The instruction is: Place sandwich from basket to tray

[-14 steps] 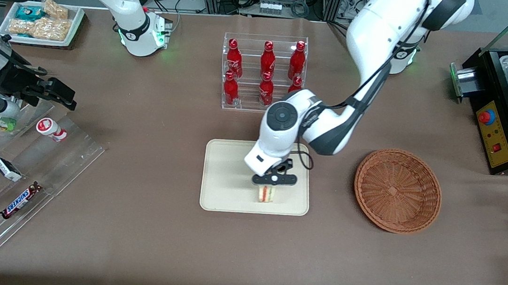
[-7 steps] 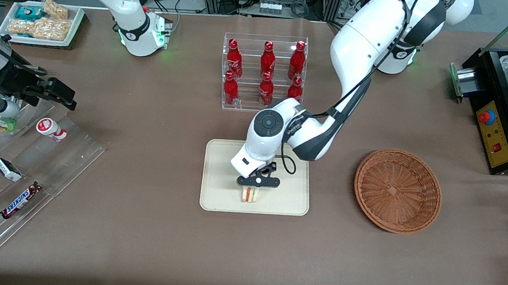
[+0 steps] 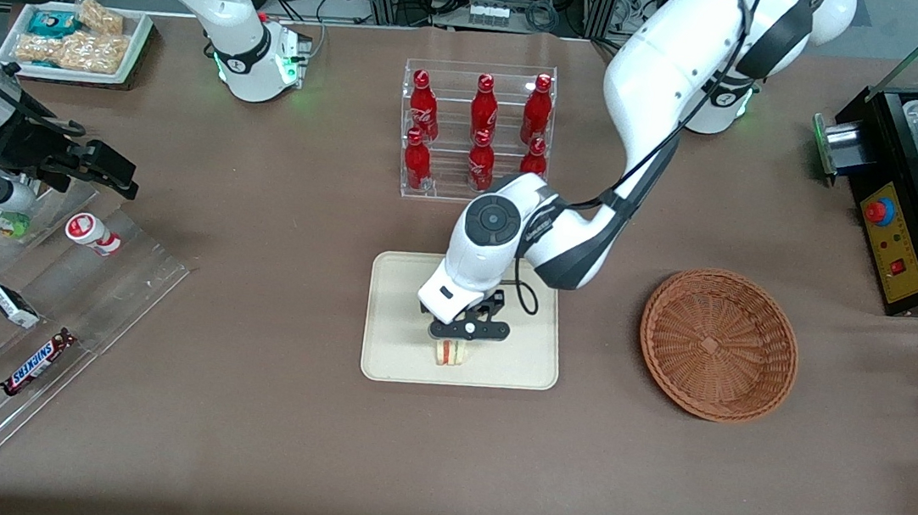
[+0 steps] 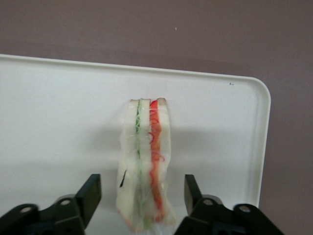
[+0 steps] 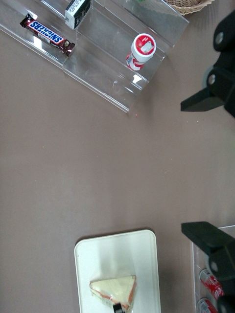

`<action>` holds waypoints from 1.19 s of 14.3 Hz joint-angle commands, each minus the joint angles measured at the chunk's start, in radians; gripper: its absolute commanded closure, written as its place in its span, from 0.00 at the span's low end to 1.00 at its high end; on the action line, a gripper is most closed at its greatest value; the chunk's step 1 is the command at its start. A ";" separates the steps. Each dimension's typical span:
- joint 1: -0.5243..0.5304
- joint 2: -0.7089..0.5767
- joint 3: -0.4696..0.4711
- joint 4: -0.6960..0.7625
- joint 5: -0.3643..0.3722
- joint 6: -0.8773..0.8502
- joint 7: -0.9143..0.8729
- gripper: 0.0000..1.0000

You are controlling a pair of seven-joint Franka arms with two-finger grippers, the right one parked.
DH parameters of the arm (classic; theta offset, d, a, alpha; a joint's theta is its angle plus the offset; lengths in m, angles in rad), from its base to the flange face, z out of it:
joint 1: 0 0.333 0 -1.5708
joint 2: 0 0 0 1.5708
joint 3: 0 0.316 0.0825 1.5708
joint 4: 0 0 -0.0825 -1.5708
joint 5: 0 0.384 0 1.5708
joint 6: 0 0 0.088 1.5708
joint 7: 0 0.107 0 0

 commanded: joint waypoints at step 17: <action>0.455 -0.648 0.006 -0.391 0.032 -0.413 0.357 0.00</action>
